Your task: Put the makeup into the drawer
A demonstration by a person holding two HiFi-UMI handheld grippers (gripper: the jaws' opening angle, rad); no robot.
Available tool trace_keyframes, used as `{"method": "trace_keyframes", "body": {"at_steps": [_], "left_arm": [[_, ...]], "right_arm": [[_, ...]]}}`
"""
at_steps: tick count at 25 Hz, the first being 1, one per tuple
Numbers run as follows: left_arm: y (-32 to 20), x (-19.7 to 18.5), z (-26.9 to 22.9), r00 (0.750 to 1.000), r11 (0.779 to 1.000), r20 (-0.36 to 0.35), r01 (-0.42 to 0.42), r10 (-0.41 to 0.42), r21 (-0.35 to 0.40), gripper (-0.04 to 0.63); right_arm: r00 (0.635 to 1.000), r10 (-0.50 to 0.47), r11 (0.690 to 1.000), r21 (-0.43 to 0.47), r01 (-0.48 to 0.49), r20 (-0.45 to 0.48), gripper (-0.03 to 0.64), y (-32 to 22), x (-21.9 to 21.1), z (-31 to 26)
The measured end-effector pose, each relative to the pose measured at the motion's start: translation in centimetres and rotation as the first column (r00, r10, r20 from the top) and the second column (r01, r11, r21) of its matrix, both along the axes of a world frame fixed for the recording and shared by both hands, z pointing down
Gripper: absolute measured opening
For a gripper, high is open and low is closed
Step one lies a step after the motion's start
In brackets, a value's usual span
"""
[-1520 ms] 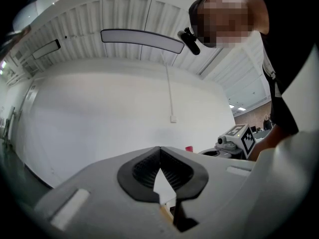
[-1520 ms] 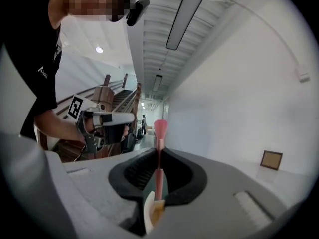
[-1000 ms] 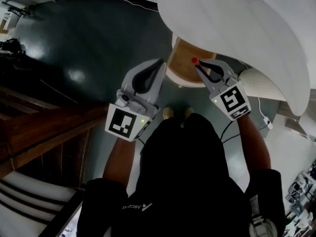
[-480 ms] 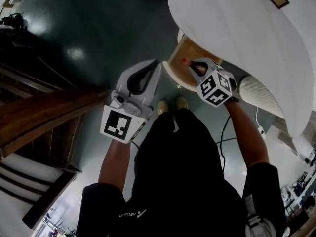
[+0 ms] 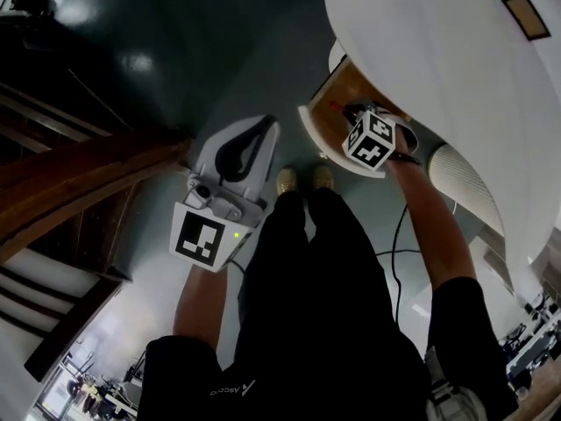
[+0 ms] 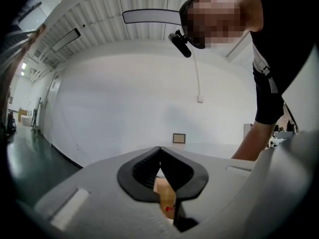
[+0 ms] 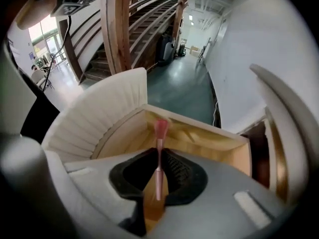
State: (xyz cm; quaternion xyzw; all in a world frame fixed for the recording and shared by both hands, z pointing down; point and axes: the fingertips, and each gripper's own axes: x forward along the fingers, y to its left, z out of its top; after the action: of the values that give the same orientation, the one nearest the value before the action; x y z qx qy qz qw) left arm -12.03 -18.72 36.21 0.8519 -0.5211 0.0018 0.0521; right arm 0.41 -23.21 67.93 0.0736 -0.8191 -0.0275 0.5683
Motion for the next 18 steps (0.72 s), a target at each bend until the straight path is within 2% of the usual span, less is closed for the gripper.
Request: {"method": "trace_keyframes", "body": {"at_steps": [7,18], "left_arm": [[0.5,-2.7,1.8,0.998,0.997,0.003,0.067,-0.067,-0.038,0.011],[1.6,-4.2,3.7,0.995,0.992,0.015,0.097,-0.096,-0.077,0.011]], "right_arm": [[0.994,-0.057,0.995,-0.086,0.049,-0.097,0.049,-0.5,-0.9,6.1],[0.987,-0.052,0.992,-0.118,0.034,-0.150,0.052,-1.1,-0.5,9.9]]}}
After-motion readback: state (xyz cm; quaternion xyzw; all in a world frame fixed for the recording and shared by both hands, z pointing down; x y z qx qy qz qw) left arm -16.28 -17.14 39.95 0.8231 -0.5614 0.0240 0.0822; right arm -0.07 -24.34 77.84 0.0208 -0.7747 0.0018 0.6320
